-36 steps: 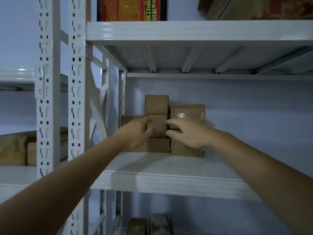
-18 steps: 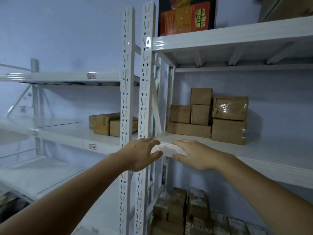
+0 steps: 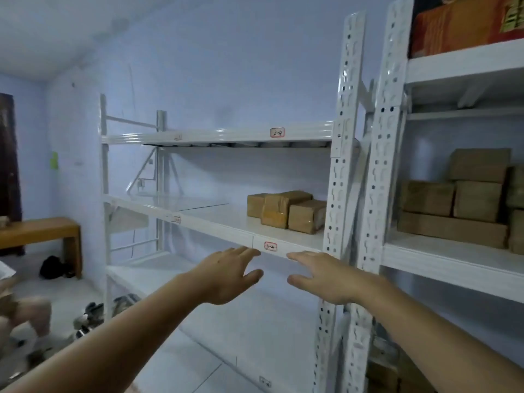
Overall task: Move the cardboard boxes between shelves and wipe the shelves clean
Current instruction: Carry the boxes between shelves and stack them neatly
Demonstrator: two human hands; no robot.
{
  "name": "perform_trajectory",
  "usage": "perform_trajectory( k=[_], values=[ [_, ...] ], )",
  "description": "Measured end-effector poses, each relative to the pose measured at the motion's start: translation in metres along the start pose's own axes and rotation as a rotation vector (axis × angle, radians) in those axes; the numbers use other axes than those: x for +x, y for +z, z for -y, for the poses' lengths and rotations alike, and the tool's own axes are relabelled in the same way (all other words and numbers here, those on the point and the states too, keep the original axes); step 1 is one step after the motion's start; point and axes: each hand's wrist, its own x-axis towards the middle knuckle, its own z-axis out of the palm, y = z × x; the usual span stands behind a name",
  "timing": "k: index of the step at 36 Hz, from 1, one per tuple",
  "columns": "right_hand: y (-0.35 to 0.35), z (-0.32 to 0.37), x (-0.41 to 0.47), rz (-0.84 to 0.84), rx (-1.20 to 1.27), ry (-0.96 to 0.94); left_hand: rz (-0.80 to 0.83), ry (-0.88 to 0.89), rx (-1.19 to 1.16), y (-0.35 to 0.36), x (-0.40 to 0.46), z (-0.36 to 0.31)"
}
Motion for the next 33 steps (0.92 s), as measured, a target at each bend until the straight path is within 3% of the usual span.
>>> perform_trajectory(
  k=[12,22,33],
  values=[
    [0.046,0.083,0.109,-0.005,0.003,0.019,0.042,-0.002,0.005,0.009,0.004,0.158],
    [0.064,0.081,0.197,-0.019,-0.005,0.048,0.033,0.033,-0.014,0.031,0.067,0.228],
    [0.045,0.048,0.291,-0.112,0.011,0.113,-0.019,0.146,0.02,0.035,0.204,0.277]
  ],
)
